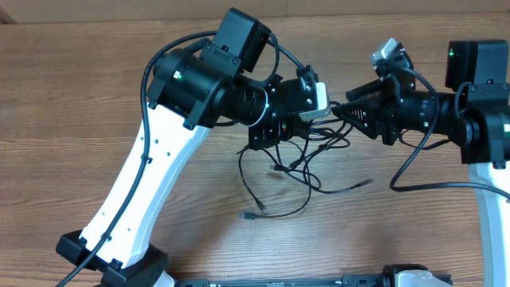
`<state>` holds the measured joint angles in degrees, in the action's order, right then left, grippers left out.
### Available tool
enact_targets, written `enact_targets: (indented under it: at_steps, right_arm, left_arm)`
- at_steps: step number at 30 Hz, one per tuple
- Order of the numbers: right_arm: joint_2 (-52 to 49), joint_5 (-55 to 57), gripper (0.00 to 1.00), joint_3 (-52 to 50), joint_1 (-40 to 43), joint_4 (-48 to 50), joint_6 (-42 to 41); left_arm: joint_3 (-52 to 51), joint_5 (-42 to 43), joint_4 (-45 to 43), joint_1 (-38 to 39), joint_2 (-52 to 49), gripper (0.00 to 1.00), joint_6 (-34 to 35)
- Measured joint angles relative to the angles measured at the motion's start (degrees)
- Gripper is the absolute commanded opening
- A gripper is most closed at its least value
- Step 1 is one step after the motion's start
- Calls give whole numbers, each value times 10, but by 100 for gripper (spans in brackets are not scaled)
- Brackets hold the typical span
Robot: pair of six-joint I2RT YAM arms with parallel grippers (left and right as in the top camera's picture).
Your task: Untangle cables
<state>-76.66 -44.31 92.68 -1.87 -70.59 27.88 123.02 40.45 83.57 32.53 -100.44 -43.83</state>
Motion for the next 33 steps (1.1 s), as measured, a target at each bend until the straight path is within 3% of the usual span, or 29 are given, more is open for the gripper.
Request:
enact_targets:
  at_steps: [4,11,18,24,33]
  right_arm:
    - [0,78,82,0,0,-30,-30]
    - [0,163,89,0,1,-36,-106]
    - [0,174,96,0,35,-27,-190]
    - [0,118,100,0,45,13,-242]
    - [0,25,100,0,32,7,-202]
  left_arm:
    - [0,1,0,0,0,4,19]
    - [0,1,-22,0,0,4,58]
    - [0,18,-66,-52,0,4,172]
    - [0,61,-89,-116,0,4,233]
    - [0,171,-139,-123,0,4,258]
